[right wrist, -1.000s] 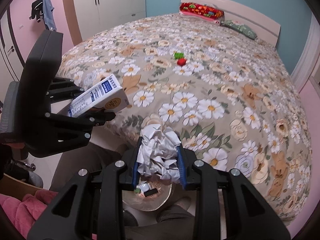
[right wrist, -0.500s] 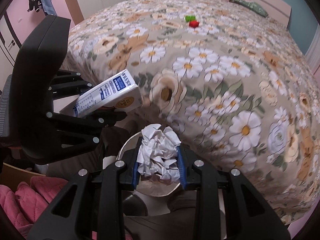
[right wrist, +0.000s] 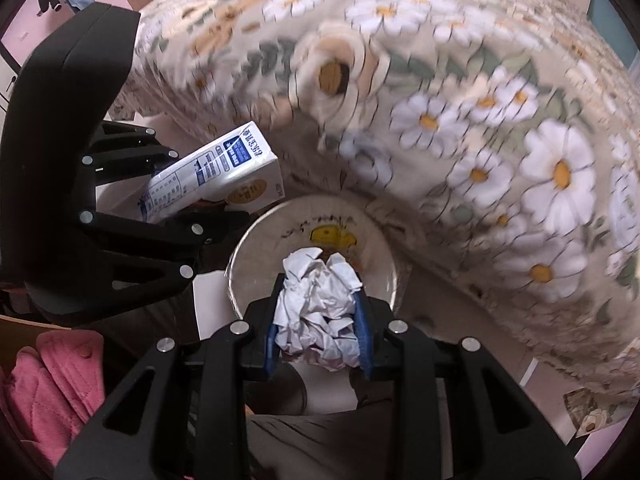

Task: Collect trash
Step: 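Open both tools to drop the milk carton and paper into the bin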

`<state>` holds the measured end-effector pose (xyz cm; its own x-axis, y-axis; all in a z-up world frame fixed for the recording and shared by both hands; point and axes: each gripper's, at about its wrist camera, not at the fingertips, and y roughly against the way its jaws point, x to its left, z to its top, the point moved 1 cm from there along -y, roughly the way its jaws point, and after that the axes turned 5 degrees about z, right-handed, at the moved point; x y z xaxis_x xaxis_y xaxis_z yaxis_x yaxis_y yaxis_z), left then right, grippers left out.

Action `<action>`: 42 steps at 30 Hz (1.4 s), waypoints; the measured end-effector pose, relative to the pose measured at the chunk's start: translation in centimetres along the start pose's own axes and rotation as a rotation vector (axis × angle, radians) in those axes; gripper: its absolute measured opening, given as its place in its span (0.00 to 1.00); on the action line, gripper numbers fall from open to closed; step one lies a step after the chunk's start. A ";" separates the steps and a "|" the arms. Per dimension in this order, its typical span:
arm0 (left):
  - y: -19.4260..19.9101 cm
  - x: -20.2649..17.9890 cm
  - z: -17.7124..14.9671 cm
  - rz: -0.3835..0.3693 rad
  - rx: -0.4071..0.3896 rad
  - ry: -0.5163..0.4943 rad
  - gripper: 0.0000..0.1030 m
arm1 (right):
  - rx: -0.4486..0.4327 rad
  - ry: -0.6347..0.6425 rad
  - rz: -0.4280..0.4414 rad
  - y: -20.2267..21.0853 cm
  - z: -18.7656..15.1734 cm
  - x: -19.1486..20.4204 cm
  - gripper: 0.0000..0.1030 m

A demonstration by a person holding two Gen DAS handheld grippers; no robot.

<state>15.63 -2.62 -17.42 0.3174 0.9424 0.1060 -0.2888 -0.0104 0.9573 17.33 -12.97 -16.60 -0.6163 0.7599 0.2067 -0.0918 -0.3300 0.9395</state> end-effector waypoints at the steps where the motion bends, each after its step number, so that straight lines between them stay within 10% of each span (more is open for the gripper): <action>1: -0.6 -0.1 -0.2 -0.004 0.012 0.002 0.36 | 0.008 -0.003 0.003 -0.5 -0.1 0.0 0.31; 42: -19.9 0.2 -2.9 -0.168 0.333 0.248 0.37 | 0.319 -0.322 0.102 -22.7 -4.4 -5.0 0.32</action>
<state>18.83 -1.26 -37.25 0.0968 0.9915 -0.0868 0.0677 0.0805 0.9945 19.01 -11.72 -40.17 -0.3310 0.8841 0.3298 0.2328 -0.2622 0.9365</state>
